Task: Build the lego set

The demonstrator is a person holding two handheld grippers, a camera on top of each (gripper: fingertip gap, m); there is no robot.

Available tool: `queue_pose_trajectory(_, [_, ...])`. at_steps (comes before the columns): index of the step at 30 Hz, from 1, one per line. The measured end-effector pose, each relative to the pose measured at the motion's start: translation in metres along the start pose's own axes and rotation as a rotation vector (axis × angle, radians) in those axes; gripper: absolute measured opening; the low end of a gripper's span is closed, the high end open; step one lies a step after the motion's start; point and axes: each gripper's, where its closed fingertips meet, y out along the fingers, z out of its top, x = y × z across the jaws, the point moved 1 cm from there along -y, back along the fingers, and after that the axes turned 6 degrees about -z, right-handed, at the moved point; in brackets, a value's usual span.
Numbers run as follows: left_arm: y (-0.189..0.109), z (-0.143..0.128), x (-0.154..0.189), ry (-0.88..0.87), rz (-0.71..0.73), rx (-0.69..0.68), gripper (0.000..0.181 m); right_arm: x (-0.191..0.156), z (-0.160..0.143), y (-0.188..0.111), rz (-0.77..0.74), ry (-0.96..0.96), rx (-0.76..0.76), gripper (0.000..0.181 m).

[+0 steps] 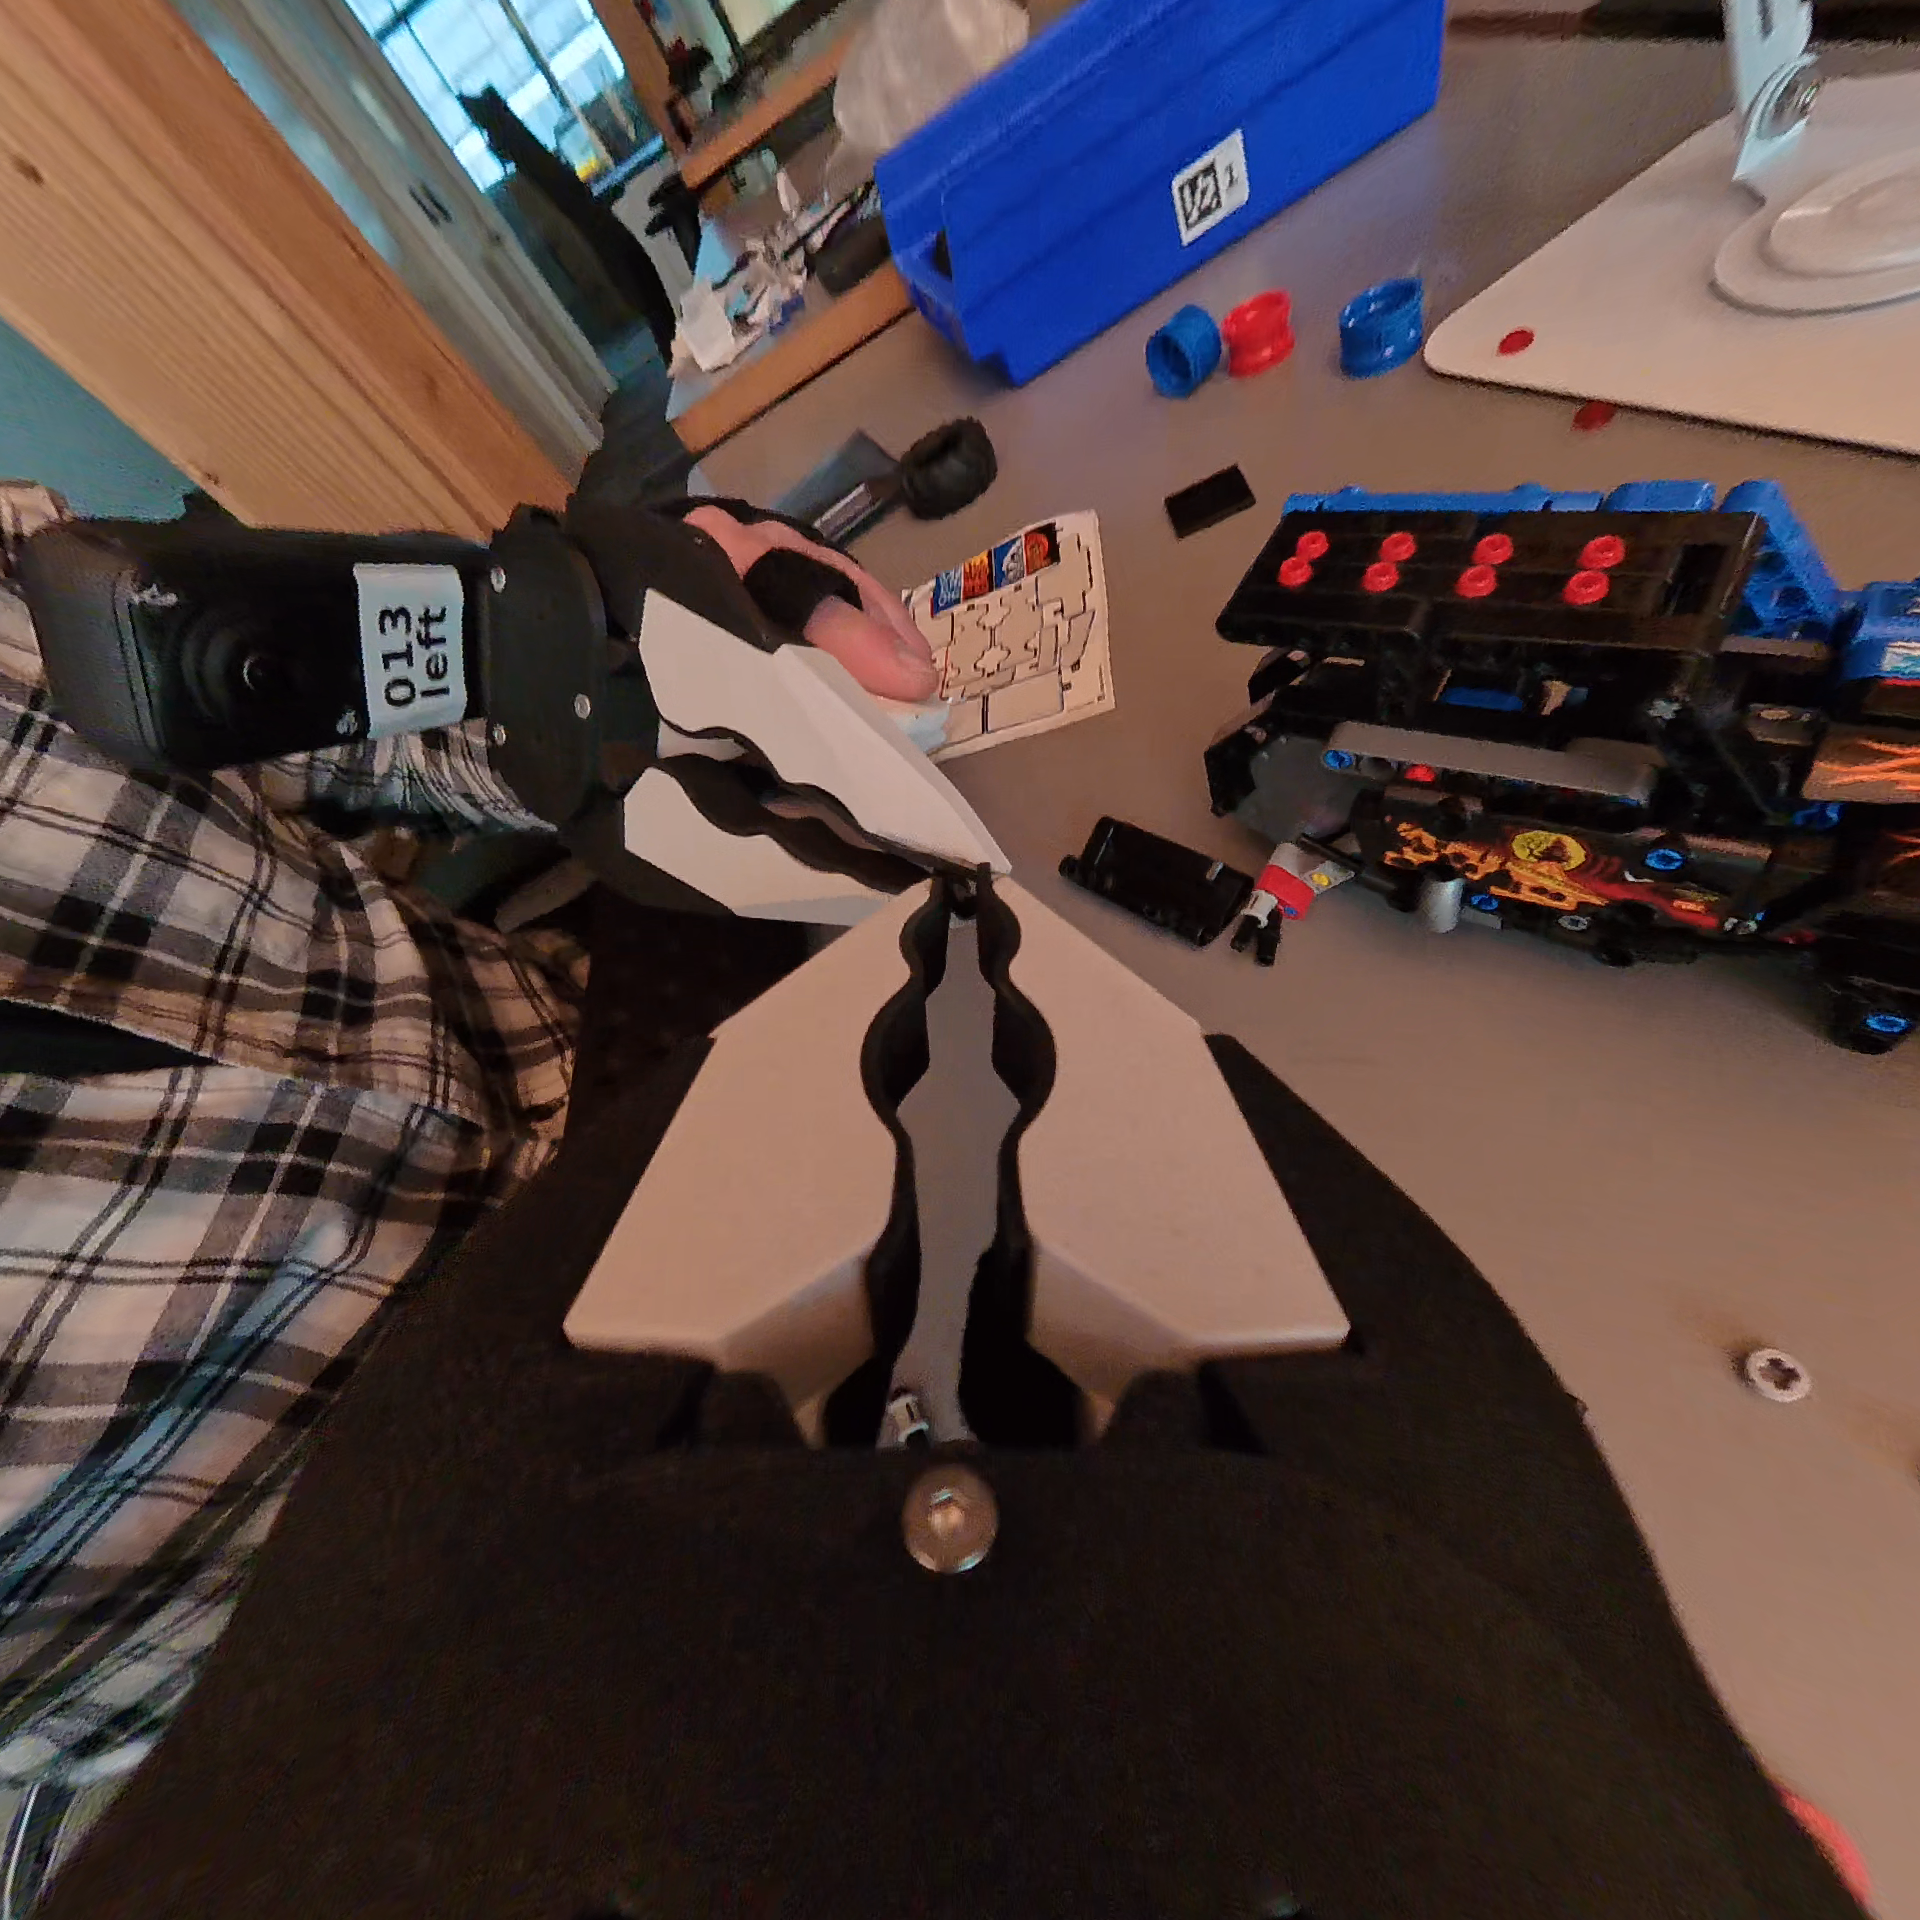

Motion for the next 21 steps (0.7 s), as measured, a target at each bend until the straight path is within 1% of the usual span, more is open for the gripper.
queue_pose_trajectory(4, [-0.003,0.006,-0.005,0.036,0.054,0.015,0.003,-0.002,0.004,-0.001,-0.006,0.034,0.064,0.008])
queue_pose_trajectory(10, [-0.007,0.011,-0.008,0.083,0.107,0.019,0.002,-0.009,0.006,-0.002,0.016,0.029,0.123,0.004])
queue_pose_trajectory(13, [-0.009,0.014,-0.01,0.085,0.114,0.043,0.003,-0.011,0.01,-0.003,0.036,0.042,0.155,0.004])
queue_pose_trajectory(21, [-0.008,0.013,-0.008,0.146,0.131,0.019,0.003,-0.012,0.01,-0.005,0.101,0.118,0.191,0.003])
